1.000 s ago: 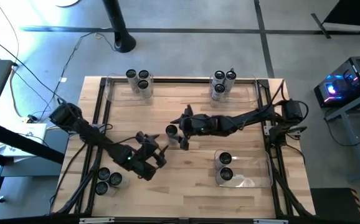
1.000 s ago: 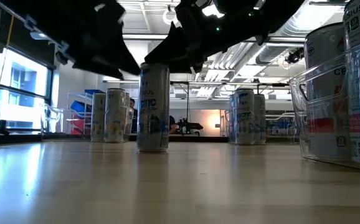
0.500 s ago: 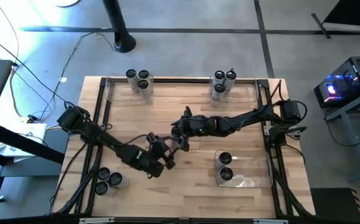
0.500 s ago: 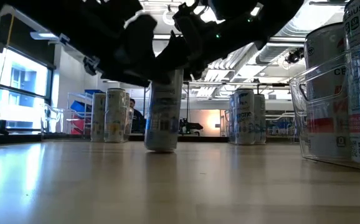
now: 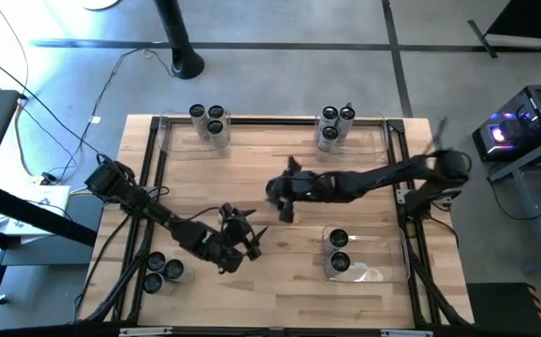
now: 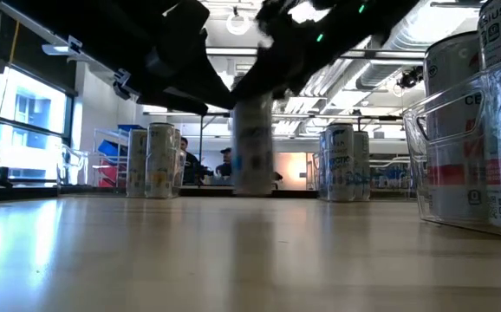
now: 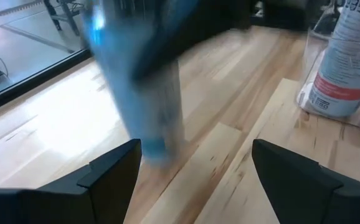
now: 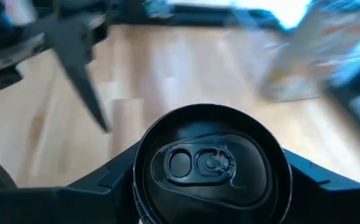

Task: Sort soda cans
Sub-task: Put the white-blue soda can into the top right transparent bin

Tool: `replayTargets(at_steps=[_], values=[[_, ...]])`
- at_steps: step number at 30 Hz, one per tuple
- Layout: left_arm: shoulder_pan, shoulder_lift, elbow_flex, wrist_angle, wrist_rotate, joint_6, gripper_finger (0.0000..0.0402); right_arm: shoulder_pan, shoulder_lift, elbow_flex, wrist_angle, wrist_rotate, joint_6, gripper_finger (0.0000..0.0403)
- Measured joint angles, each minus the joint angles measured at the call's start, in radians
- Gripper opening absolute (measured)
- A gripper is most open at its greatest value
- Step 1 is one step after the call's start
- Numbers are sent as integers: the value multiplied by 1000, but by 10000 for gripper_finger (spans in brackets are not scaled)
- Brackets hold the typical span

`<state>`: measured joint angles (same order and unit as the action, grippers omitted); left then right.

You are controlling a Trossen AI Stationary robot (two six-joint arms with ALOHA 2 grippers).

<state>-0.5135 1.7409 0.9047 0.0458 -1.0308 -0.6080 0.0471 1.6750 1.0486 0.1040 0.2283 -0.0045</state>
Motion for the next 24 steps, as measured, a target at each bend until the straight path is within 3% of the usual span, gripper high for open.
replayTargets(at_steps=[8, 15, 18, 24], values=[[-11, 0, 0, -27, -1, -16, 300, 18, -431, -48, -366, 255, -47, 242], [-4, 0, 0, -25, -2, -13, 300, -146, -843, -167, -600, 430, 30, 242], [11, 0, 0, -25, -2, -6, 300, -276, -933, -223, -583, 399, 36, 242], [45, 0, 0, -21, 19, 3, 300, -543, -927, -385, -394, 131, -16, 242]])
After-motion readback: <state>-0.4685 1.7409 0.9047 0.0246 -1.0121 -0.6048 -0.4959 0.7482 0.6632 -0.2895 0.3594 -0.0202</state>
